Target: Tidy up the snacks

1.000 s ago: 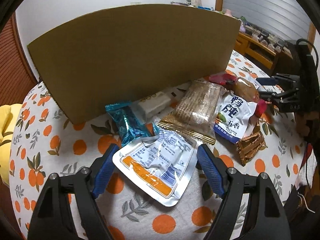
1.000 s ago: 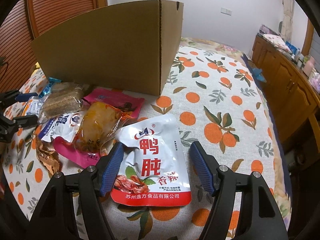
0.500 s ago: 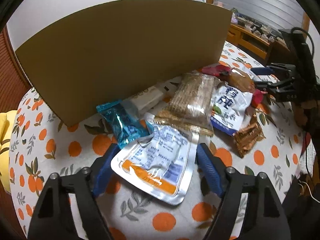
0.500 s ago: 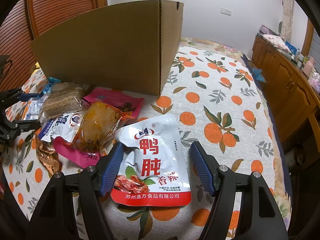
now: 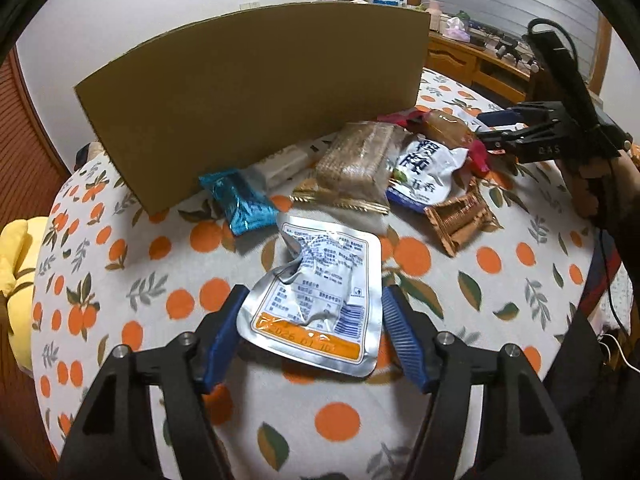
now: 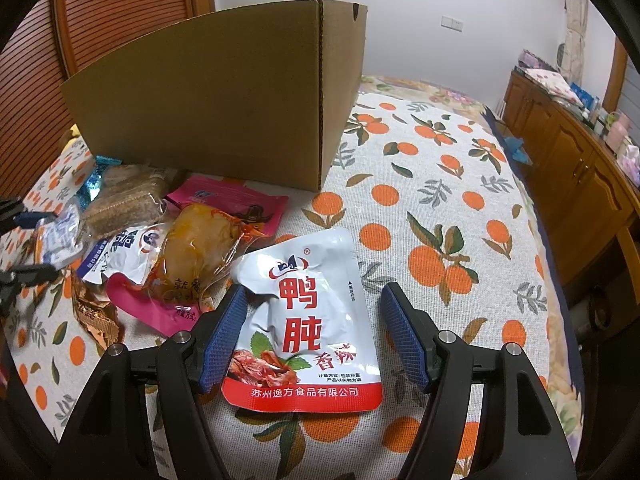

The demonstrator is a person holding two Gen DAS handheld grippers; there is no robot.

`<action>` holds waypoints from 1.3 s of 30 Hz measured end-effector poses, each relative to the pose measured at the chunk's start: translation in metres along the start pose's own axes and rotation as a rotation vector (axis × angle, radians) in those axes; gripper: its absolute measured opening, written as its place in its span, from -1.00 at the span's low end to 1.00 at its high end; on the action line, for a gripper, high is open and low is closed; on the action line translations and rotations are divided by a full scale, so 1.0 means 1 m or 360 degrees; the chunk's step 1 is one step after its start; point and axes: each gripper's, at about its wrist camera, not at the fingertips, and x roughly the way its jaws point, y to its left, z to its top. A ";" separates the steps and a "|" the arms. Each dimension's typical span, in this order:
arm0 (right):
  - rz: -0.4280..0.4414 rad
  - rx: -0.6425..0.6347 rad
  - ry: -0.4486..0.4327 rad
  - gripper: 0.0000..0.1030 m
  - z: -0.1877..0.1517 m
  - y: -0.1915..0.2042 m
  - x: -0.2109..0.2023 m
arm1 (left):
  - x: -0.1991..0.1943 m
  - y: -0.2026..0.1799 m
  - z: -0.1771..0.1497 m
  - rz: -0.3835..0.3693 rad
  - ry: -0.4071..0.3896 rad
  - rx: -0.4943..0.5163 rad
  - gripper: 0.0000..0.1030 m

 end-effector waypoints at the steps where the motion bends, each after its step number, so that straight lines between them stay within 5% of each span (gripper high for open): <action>1: 0.0000 0.0000 0.0000 0.38 0.000 0.000 0.000 | -0.002 0.001 -0.002 -0.0005 -0.0002 -0.0014 0.30; 12: 0.0000 0.0000 0.0001 0.39 0.000 0.000 0.000 | -0.002 0.012 -0.007 0.0008 -0.0011 -0.0093 0.37; 26: -0.0001 -0.0001 -0.0001 0.39 0.000 0.000 0.000 | 0.015 0.003 0.017 -0.0030 0.0059 0.0043 0.54; 30: -0.0001 -0.0001 0.0000 0.39 0.000 0.000 0.000 | 0.013 0.005 0.015 -0.0076 0.0058 0.0027 0.29; 31: -0.0001 -0.0001 -0.0001 0.39 0.000 0.000 0.000 | 0.012 0.005 0.015 -0.0074 0.0047 0.0031 0.04; 33: -0.0001 -0.0001 0.0000 0.39 0.000 0.000 0.000 | 0.005 0.009 0.015 -0.0059 0.0013 0.0000 -0.12; 39: -0.0008 0.0004 0.0002 0.39 0.000 0.001 0.000 | -0.001 0.010 0.010 -0.0072 -0.0017 -0.0013 -0.24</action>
